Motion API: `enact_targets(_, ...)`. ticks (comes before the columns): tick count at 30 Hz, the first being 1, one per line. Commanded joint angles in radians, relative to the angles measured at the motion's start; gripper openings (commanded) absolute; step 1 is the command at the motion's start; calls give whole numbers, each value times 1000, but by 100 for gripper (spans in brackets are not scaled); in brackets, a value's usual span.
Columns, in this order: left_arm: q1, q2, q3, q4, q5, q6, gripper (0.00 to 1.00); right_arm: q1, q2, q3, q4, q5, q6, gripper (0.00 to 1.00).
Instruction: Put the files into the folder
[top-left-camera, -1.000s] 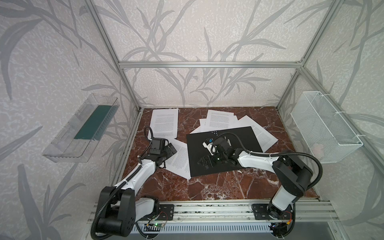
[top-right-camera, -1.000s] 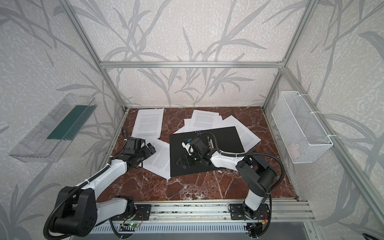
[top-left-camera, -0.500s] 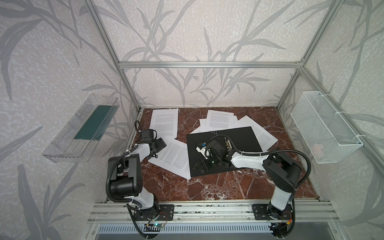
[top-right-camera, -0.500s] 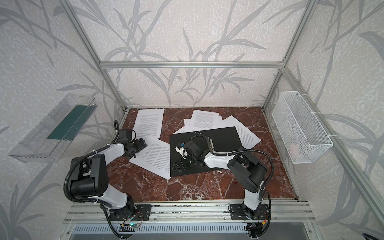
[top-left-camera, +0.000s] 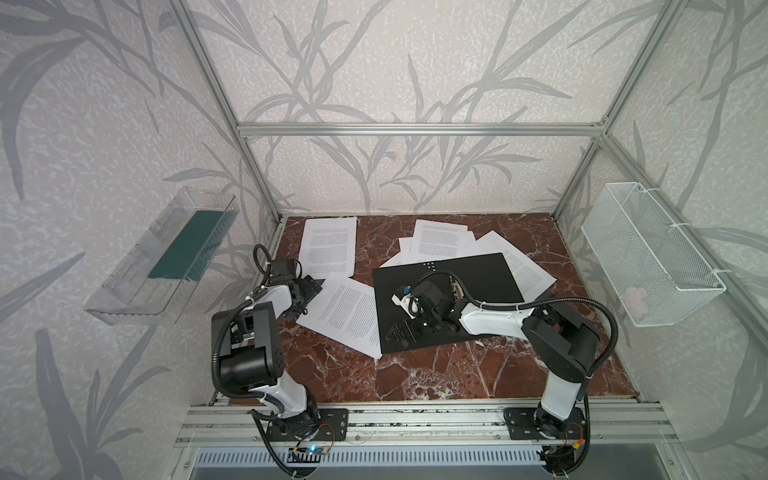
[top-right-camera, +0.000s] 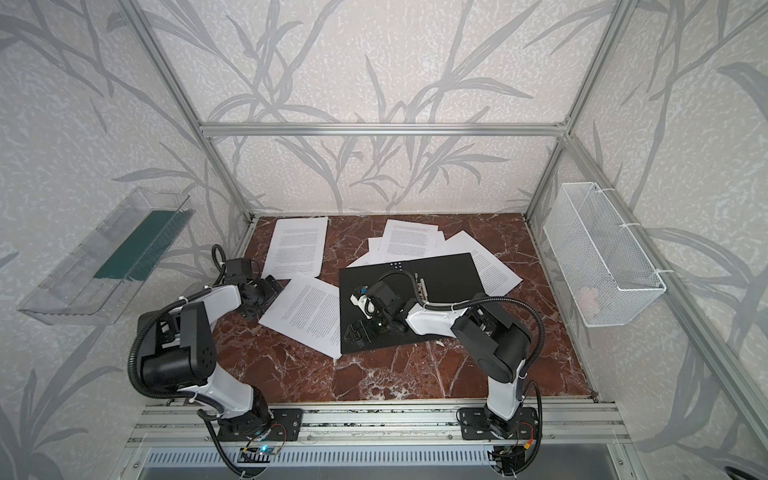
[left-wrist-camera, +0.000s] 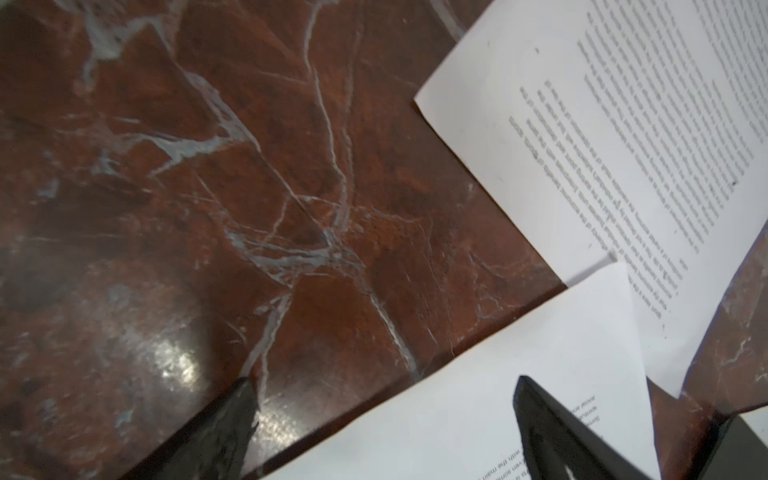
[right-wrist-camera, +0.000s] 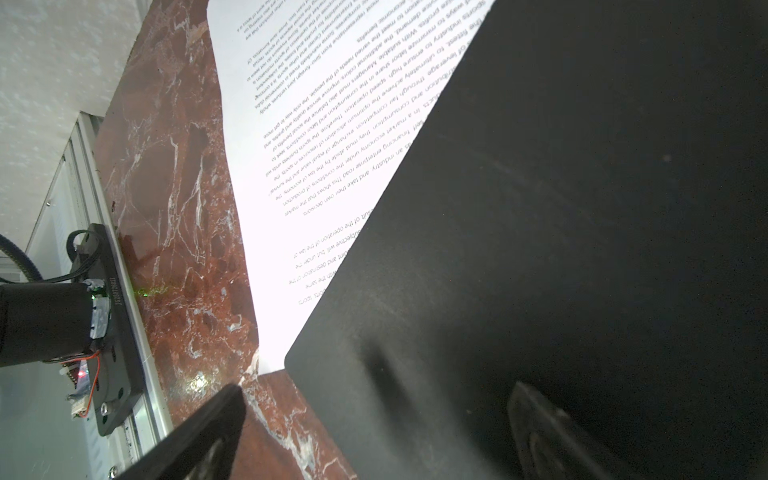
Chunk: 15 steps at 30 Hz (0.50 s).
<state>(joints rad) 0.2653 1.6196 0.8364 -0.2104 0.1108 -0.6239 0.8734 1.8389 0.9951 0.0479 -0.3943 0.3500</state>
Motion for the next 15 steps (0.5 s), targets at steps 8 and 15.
enact_targets(8, 9, 16, -89, 67, 203, -64, 96, 1, 8, 25, -24, -7, -6, 99)
enact_targets(15, -5, -65, -220, 156, 276, -113, 95, 0, -1, 23, -25, -9, -6, 99)
